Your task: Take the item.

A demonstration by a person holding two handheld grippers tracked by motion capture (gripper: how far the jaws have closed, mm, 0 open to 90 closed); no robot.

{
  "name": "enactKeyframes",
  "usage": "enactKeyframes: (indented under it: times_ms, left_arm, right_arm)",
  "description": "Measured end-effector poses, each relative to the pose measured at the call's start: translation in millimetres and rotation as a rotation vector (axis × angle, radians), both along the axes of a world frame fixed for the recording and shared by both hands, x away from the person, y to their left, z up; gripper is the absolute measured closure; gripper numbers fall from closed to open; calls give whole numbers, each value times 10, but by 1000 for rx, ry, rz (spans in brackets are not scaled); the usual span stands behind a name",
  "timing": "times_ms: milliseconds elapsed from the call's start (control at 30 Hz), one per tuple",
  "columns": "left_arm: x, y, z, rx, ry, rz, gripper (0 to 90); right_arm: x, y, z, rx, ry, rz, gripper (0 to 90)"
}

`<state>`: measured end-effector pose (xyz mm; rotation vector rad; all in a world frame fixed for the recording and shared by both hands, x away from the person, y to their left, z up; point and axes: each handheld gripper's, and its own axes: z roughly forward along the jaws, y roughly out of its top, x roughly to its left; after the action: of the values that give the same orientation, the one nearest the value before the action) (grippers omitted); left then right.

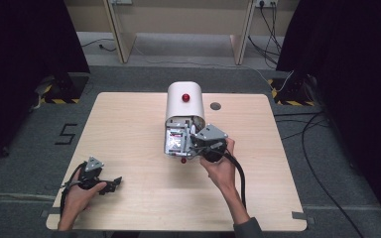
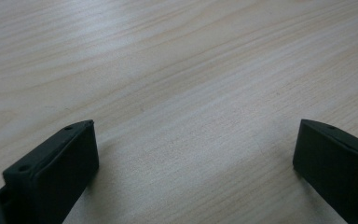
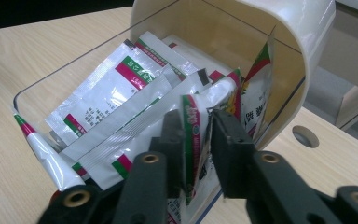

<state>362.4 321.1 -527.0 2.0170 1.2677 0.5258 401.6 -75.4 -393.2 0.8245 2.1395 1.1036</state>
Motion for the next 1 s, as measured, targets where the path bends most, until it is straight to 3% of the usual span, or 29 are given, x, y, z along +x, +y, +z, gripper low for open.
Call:
enactKeyframes:
  times_ms: [100,233,700,1000]
  left_arm:
    - [0,0,0,0,0,0,0]
    - [0,0,0,0,0,0,0]
    - [0,0,0,0,0,0,0]
    - [0,0,0,0,0,0,0]
  right_arm:
    - [-13,-6,-1,-2,-8,4,794]
    - [-65,-50,28,38,-24,21,823]
    - [-161,-144,140,107,-41,39,832]
    - [-288,-230,262,148,-78,65,835]
